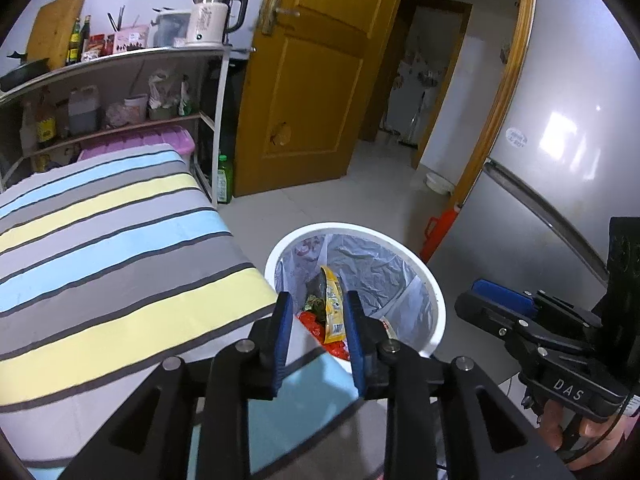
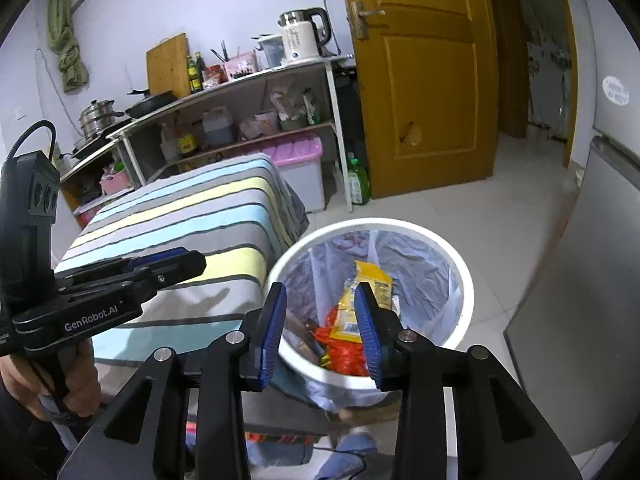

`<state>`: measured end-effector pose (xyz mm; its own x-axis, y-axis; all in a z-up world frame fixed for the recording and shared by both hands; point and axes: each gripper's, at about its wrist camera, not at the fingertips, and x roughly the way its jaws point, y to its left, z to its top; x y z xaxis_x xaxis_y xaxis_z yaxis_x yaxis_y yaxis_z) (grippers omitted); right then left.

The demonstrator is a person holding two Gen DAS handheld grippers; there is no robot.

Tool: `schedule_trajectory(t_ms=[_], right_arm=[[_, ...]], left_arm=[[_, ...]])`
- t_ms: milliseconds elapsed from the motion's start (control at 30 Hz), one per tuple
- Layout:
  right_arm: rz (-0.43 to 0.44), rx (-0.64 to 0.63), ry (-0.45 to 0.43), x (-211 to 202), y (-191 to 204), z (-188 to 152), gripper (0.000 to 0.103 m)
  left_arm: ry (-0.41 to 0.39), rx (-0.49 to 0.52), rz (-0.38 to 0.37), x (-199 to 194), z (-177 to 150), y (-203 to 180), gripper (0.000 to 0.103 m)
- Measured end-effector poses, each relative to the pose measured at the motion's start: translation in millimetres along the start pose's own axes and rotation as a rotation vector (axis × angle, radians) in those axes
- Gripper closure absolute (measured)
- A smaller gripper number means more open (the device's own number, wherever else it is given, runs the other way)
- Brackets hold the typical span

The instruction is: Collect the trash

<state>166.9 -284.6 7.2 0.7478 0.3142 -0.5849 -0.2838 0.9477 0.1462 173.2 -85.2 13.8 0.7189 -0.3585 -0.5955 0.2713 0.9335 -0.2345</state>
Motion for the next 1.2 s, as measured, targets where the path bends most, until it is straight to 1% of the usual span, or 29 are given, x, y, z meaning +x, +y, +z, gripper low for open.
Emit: schedule_trajectory(t_ms=[100,367,433,500,700,933,1200], right_arm=[[0.009,-0.006,-0.016,-11.3,8.2,-5.0,0.064],[-0.003,-0.023,-0.048,-41.0,27.2,-25.7,0.063],[-0.009,-0.034,-0.051,-46.2,31.6,-30.6,0.063],[-0.015,-0.048,-0.056,-51.8,36.0,-36.1,0.063],[-0.031,-0.075,-0.067,-67.6,46.5,-54.6,0.063],[-0.044,-0.060,-0.076,-78.8,50.7,-71.0,0.063],[-0.067,-0.049,-0.087,-84.8,49.5,-77.0,0.063]], left_arm=[[-0.021,-0.001,0.003,-15.5,-5.7,-0.2,0.074],[-0.051,-0.002,0.026,-46.9,-26.1,-0.3,0.073],[-0.055,0.003,0.037,-54.0,-33.4,-2.1,0.071],[-0.060,0.008,0.049,-60.3,-39.7,-2.1,0.066],[-0.084,0.017,0.075,-83.2,-57.7,-1.6,0.063],[-0.106,0.035,0.081,-98.2,-72.0,-9.0,0.062],[-0.132,0.040,0.074,-107.7,-78.8,-12.1,0.061]])
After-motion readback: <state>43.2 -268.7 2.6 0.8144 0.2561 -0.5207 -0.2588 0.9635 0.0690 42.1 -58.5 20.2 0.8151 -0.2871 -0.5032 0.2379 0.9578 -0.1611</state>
